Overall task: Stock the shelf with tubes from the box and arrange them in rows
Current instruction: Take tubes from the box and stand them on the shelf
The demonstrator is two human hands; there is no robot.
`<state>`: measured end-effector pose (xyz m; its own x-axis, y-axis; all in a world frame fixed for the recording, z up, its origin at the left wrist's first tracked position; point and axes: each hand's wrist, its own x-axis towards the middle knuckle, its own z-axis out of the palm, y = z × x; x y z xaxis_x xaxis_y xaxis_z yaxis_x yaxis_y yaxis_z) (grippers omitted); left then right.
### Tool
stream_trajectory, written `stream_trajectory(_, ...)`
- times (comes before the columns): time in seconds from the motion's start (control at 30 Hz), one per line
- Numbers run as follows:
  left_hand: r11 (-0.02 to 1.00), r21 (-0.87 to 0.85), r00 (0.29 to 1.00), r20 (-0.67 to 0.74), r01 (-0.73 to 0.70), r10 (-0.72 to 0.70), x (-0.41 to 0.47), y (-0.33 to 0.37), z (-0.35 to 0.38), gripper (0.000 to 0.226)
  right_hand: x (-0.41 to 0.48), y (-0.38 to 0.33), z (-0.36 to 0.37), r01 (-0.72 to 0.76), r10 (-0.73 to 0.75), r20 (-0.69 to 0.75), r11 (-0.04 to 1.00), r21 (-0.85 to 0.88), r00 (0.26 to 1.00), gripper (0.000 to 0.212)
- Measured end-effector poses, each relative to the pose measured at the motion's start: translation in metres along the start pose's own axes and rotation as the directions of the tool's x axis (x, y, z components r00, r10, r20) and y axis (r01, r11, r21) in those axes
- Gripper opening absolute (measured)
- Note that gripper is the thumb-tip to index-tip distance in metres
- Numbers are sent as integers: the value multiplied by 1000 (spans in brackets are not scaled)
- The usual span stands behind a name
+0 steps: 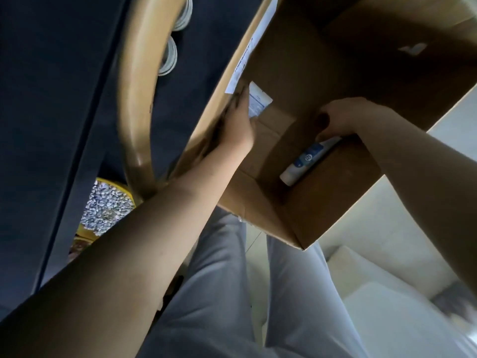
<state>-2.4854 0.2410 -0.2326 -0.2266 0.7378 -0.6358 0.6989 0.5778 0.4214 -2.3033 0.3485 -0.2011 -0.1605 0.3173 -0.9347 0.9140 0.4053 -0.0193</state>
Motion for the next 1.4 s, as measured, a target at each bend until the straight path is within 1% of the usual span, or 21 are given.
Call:
stream_trajectory(0.03,999,-41,1000,10,7,-7,4,-1,0,65,1,-2,0,8,-9,15,1000,18,1000,68)
stream_trajectory(0.1,997,-56,998,54,47,-44,8,2,-1,63,4,-5,0,17,-20,41,998,64,999,65)
stream_trajectory(0.13,997,-51,996,71,56,-52,9,4,-2,57,4,-5,1,16,-21,51,996,92,999,64)
stream_trajectory(0.2,996,-78,996,82,36,-29,10,6,-5,37,6,-4,1,8,-20,65,985,173,998,62)
stream_trajectory(0.23,995,-96,996,87,29,-20,10,6,-6,30,6,-4,1,10,-26,69,976,219,997,60)
stream_trajectory(0.4,992,-124,998,60,27,-20,9,6,-7,23,9,-8,3,84,-88,-10,892,445,996,41)
stream_trajectory(0.5,971,-224,996,33,88,-82,10,7,-8,20,10,-12,3,93,-98,-19,836,540,995,40)
stream_trajectory(0.53,959,-263,994,26,109,-106,11,8,-8,19,10,-12,3,97,-104,-16,838,538,994,41)
stream_trajectory(0.6,942,-307,990,13,135,-137,12,9,-9,20,11,-12,5,117,-129,-9,870,479,992,44)
stream_trajectory(0.67,937,-321,990,19,140,-141,13,9,-9,22,12,-13,8,136,-143,-15,891,434,990,46)
stream_trajectory(0.8,907,-396,989,55,145,-135,16,5,-4,27,17,-17,11,140,-133,-47,896,422,990,50)
stream_trajectory(0.93,872,-481,992,123,92,-37,18,2,-3,50,18,-20,13,119,-123,-14,919,376,992,45)
stream_trajectory(1.0,864,-491,987,156,111,-38,22,2,-5,52,15,-19,11,140,-138,-32,921,363,990,41)
stream_trajectory(1.1,867,-475,980,186,150,-68,24,5,-9,44,-1,-16,5,172,-143,-105,915,366,984,38)
stream_trajectory(1.17,893,-431,980,193,126,-45,18,9,-12,42,-19,-12,0,203,-138,-195,905,373,971,36)
stream_trajectory(1.23,927,-367,983,185,72,-4,5,15,-17,41,-42,-7,-3,243,-133,-316,908,340,939,32)
stream_trajectory(1.3,955,-296,990,132,-6,47,-14,25,-24,40,-71,-1,-10,289,-137,-452,914,286,881,29)
stream_trajectory(1.37,963,-252,996,-5,-93,94,-41,39,-37,36,-105,7,-21,345,-148,-587,908,239,796,27)
stream_trajectory(1.4,957,-261,990,-83,-129,111,-58,47,-47,34,-123,10,-28,374,-155,-646,901,218,748,26)
